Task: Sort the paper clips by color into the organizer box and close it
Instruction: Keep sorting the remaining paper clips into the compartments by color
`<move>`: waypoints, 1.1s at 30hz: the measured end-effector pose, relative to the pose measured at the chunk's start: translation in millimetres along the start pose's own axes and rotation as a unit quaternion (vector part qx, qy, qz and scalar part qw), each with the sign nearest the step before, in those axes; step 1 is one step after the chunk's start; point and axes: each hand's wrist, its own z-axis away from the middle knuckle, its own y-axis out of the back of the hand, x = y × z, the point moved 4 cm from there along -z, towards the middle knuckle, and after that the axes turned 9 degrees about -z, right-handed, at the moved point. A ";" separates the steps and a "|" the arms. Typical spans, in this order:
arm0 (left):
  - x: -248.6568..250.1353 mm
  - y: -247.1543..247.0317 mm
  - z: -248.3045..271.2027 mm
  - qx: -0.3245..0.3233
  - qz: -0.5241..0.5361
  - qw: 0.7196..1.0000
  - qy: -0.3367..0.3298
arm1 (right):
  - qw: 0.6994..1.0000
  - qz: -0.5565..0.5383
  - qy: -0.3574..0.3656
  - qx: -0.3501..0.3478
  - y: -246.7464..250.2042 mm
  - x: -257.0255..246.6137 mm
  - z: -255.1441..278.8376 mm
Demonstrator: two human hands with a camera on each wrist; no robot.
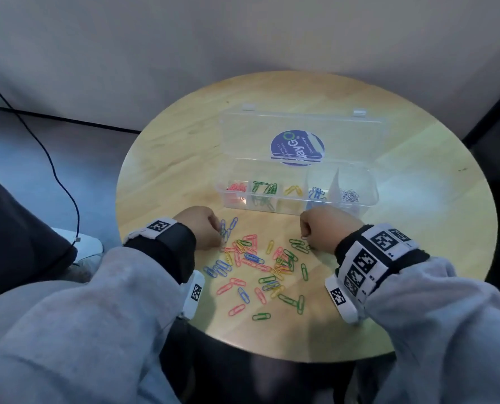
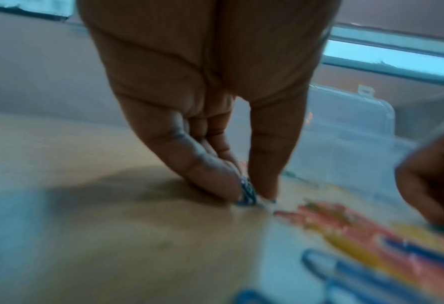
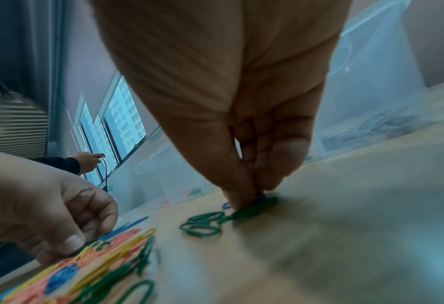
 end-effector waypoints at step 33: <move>11.6 0.3 4.9 -0.006 -0.159 0.978 -0.137 | 0.971 -0.233 0.023 -0.053 -7.0 -45.7 17.9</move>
